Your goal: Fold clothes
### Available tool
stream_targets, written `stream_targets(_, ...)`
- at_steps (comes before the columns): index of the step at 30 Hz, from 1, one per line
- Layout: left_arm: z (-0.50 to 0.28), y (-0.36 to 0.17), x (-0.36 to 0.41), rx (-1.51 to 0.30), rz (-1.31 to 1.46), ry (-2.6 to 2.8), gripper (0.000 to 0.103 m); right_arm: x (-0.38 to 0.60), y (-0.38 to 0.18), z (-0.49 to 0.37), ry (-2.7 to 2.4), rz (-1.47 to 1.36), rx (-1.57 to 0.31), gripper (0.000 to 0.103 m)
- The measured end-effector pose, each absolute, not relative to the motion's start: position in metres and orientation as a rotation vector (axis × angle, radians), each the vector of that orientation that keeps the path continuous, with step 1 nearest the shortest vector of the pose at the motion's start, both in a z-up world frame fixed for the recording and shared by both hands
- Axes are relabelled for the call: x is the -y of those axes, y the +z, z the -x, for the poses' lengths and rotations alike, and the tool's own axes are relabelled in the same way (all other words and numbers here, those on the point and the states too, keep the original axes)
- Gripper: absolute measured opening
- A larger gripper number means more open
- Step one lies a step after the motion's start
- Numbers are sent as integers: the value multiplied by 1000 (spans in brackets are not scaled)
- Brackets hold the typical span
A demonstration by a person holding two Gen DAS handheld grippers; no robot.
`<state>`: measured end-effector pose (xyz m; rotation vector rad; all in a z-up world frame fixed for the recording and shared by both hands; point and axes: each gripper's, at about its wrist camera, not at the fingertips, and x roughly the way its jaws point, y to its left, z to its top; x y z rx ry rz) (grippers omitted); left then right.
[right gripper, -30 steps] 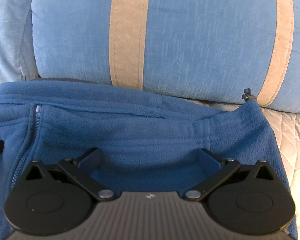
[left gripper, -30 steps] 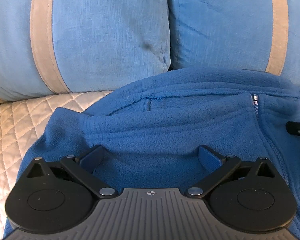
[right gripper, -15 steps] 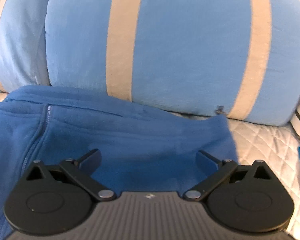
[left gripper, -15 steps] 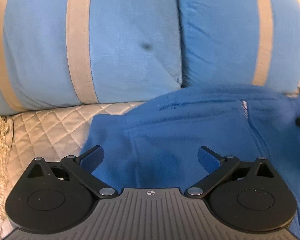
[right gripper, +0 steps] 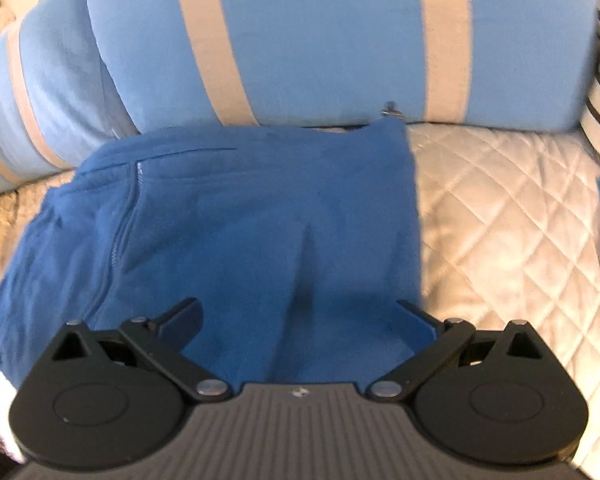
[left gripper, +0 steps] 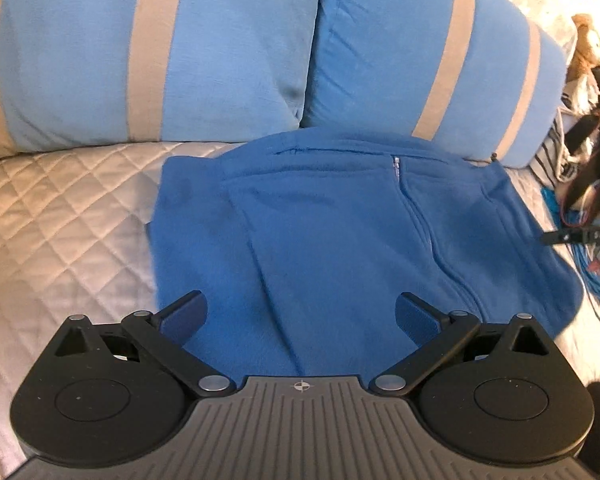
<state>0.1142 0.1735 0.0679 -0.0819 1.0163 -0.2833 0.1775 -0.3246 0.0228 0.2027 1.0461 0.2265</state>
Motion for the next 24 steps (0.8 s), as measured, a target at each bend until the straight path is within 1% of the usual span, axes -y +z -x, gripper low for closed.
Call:
stream_targets(4,-94,95,-197,-1040,21,-319,102,361,39,-155,248,-179,-1044,102)
stream_targets(8,-72,132,-238,-1006,1,-321,102,411,70,-132,271,-154,-1004,102)
stream_targets(16,-34,202,-329,-900,206,-215,102,510,146,-84,274,-187,-897,102)
stream_targets(20,-23,213,-348,-834,298,-208,102,549,172,-70,222,-229,-838,102)
stream_targets(24,-25,201,-346,-795,321,-208,102,578,181,-66,178,-299,-786,102)
